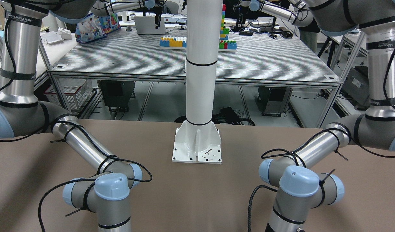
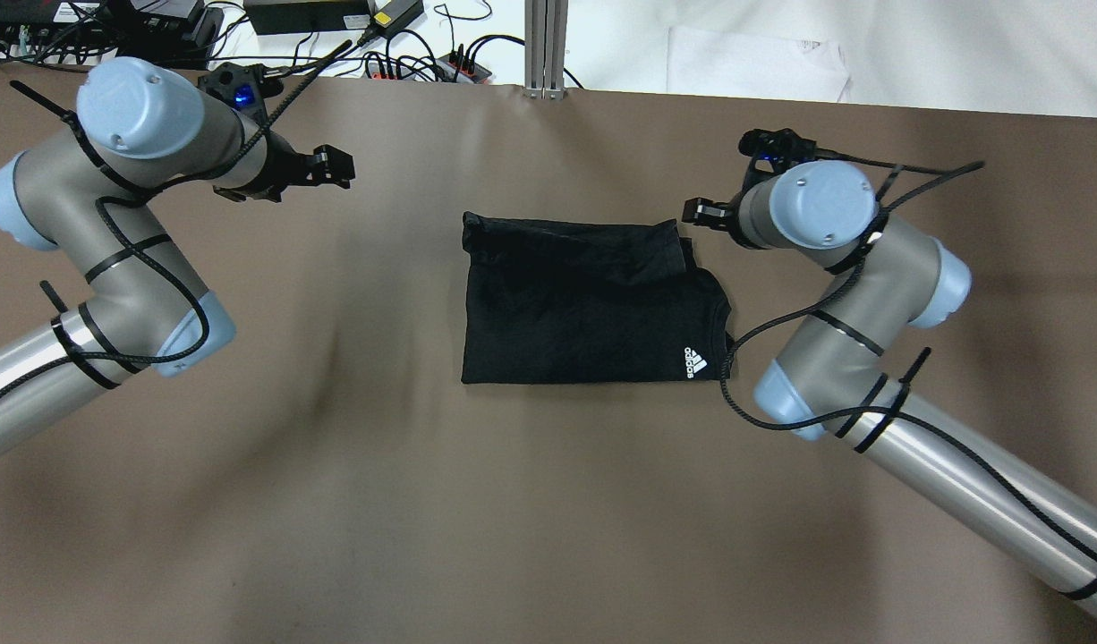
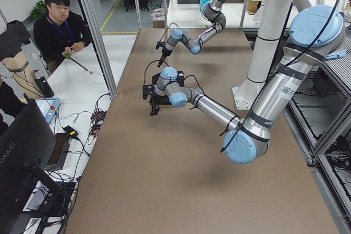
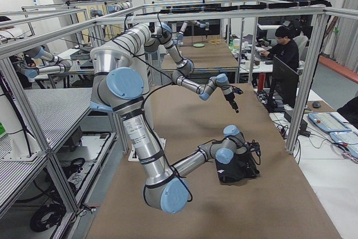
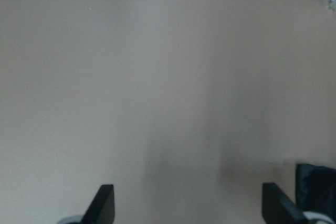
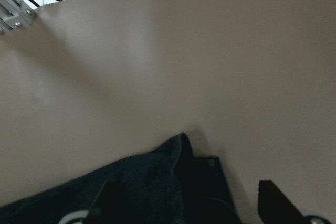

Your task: Fold clothes

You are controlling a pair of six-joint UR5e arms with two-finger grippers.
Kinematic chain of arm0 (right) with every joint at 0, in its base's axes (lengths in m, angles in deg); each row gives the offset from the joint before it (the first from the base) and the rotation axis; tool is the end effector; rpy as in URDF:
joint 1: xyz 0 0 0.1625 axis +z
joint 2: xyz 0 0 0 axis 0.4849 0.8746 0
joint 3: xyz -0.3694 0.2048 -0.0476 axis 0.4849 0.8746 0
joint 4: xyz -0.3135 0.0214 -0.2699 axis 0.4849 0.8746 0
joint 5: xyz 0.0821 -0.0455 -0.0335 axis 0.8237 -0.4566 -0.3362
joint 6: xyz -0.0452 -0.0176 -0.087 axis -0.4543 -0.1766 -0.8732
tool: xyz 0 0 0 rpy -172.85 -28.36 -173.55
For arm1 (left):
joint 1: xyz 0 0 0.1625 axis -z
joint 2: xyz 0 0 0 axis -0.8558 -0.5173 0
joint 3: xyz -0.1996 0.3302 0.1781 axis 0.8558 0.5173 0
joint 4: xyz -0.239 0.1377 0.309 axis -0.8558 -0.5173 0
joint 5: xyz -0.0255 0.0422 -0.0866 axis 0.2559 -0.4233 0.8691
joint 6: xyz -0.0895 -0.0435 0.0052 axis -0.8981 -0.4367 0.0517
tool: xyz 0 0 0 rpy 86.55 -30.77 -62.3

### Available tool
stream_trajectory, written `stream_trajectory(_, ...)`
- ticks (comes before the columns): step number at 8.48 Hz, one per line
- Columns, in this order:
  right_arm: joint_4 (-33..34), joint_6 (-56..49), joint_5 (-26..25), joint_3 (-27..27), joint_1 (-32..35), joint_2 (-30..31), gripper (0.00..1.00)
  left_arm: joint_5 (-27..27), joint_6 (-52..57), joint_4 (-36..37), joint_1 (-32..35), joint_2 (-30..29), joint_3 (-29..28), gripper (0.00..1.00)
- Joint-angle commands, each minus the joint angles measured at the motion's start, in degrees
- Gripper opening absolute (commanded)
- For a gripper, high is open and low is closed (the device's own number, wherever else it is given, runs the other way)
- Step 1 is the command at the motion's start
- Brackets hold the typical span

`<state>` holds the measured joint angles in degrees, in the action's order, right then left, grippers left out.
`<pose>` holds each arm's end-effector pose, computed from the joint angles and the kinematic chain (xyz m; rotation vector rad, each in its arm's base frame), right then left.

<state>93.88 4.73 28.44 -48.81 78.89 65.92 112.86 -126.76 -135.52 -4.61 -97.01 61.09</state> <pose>-0.3623 -0.6195 0.3432 0.4653 -0.7356 0.2983 0.3239 -0.6284 0.3043 0.3691 0.8939 -0.3566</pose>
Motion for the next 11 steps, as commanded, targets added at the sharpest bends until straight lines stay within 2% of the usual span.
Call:
stream_trajectory(1, 8.4, -15.6, 6.7, -8.7, 7.7, 7.2, 0.94, 1.4, 3.3, 0.3, 2.5, 0.8, 0.0, 1.00)
stream_trajectory(3, 12.7, -21.1, 7.5, -11.9, 9.8, 8.1, 0.94, 3.3, 7.4, 0.4, 4.1, 1.1, 0.2, 1.00)
stream_trajectory(6, 12.7, -21.3, 7.4, -12.0, 9.8, 8.7, 0.94, 4.5, 7.5, 0.5, 4.3, 1.0, 0.9, 1.00)
stream_trajectory(11, 12.8, -21.4, 7.4, -14.5, 9.8, 11.2, 0.94, 5.5, 8.2, 2.7, 4.6, 4.9, 7.4, 1.00)
